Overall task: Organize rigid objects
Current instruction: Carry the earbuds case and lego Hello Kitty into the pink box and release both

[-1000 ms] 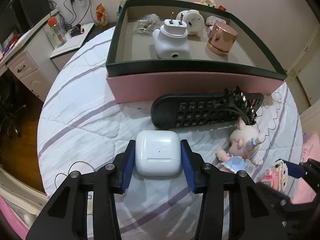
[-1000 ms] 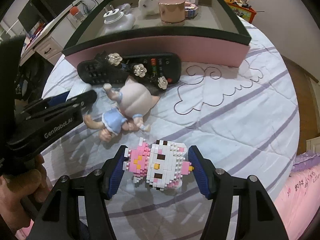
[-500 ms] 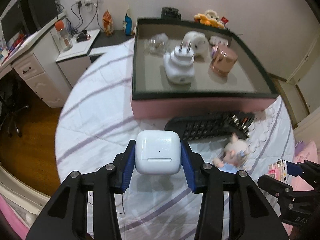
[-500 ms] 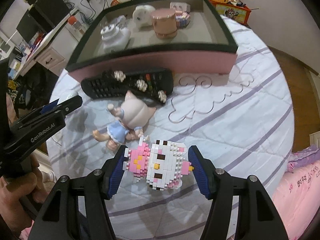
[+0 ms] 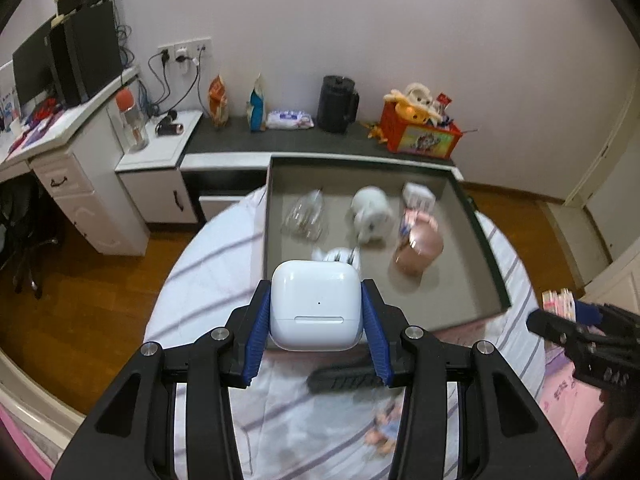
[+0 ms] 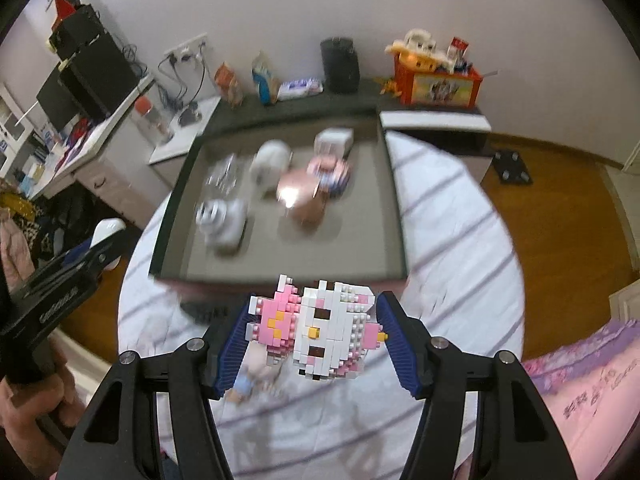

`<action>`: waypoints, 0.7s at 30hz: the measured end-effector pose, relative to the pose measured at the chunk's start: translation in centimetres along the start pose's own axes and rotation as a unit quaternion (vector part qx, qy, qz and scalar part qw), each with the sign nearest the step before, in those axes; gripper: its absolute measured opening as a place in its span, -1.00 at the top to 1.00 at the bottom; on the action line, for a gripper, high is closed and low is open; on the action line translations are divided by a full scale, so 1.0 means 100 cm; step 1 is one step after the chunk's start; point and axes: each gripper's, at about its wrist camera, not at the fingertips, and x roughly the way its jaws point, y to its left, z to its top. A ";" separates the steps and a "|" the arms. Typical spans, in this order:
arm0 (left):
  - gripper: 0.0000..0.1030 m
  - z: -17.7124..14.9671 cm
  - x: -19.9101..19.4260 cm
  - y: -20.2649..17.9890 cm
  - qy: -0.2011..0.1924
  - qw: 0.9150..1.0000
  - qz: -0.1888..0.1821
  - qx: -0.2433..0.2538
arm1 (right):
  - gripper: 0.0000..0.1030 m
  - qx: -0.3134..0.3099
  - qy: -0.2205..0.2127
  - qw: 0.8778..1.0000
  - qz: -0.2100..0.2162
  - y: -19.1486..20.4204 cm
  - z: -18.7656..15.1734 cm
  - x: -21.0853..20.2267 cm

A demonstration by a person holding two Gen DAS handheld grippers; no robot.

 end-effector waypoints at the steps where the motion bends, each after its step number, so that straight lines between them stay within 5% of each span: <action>1: 0.14 0.003 0.001 -0.003 -0.001 1.000 -0.001 0.001 | -0.22 -0.002 -0.002 1.000 -0.002 0.000 0.007 0.002; 10: 0.14 0.025 0.035 -0.044 0.011 1.000 -0.026 0.010 | -0.22 -0.021 -0.002 1.000 -0.011 -0.008 0.054 0.033; 21: 0.14 0.004 0.088 -0.074 0.055 0.998 -0.028 -0.006 | -0.23 -0.022 0.044 0.999 -0.012 -0.021 0.051 0.091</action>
